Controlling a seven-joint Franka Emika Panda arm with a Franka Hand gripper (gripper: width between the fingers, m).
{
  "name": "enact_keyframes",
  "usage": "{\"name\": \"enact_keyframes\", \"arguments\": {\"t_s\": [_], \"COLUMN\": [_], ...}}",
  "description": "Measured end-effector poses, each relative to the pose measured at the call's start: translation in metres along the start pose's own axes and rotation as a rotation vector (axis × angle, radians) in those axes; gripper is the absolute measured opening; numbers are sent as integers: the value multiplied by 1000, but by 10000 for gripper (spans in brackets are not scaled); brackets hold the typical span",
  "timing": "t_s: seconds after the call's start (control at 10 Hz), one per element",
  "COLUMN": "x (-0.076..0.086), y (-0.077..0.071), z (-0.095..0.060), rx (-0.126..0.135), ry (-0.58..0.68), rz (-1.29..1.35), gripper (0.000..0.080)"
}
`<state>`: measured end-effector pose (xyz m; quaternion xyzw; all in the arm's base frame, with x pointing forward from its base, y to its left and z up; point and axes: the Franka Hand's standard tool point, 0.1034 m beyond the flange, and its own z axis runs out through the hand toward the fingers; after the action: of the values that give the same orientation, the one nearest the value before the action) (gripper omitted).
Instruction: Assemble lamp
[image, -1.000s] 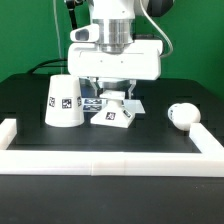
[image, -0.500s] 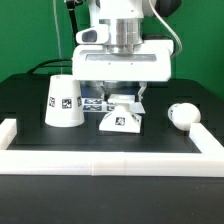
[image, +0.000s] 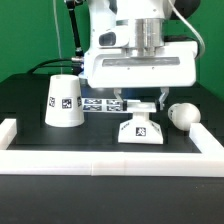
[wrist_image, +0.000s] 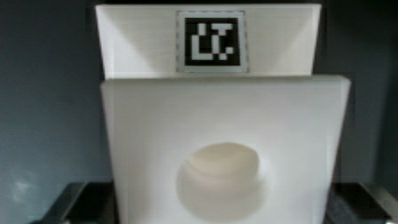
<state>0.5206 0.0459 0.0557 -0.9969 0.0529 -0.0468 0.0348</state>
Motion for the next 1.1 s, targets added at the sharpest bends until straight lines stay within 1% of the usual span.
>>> {"name": "enact_keyframes", "arguments": {"t_s": [0.1,0.2,0.7,0.8,0.9,1.1], "x": [8,11,11,19,33,51], "y": [-6,-10,-9,-11,-15,-28], "z": [1,2,2,3,5,7], "rx": [4,7,6,8,12,19], "ry": [8,11,13,22,38,60], "rz": [-8,-14,-30,-74,-93,-110], "gripper": [537,537,537,537,537,537]}}
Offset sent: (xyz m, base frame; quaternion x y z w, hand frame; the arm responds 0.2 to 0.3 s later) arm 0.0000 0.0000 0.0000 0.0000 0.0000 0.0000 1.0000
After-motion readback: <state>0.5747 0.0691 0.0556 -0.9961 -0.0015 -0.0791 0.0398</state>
